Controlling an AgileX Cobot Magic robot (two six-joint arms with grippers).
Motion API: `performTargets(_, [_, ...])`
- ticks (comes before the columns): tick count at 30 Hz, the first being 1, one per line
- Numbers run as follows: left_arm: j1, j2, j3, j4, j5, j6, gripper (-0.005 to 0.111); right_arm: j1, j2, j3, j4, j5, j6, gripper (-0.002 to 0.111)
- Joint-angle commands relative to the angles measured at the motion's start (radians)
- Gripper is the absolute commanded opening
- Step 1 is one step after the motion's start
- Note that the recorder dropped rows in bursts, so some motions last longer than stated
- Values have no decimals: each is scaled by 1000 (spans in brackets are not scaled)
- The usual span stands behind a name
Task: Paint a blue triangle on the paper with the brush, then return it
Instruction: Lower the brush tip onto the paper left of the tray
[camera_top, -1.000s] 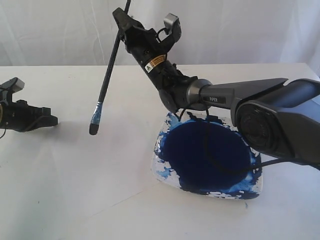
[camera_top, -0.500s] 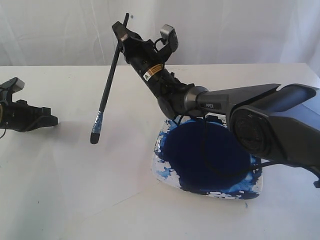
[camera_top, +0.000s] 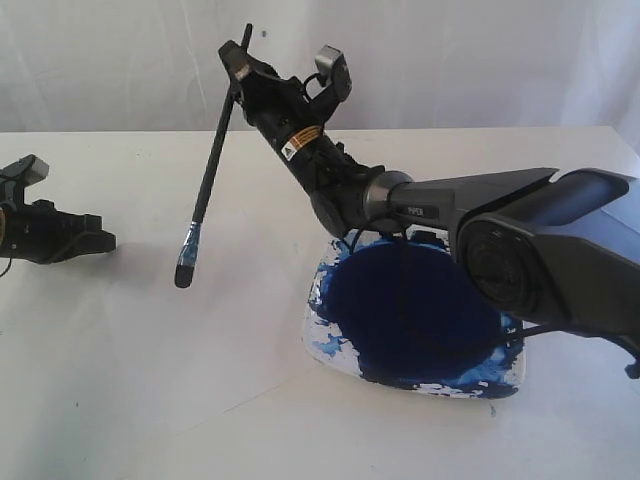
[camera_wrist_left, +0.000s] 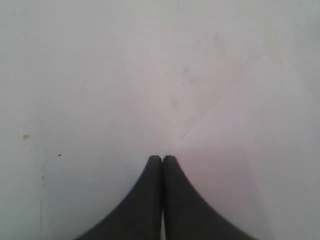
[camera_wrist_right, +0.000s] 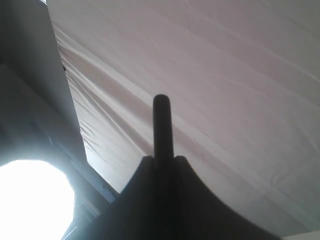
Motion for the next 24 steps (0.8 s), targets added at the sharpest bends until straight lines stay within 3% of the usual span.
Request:
performTargets(1, [2,0,-1,16,70,2,0,28,-2,-11,3,20,-23,0])
performTargets(24, [2,0,-1,16,70,2,0,113,-2,-11,-96,12,-99,0])
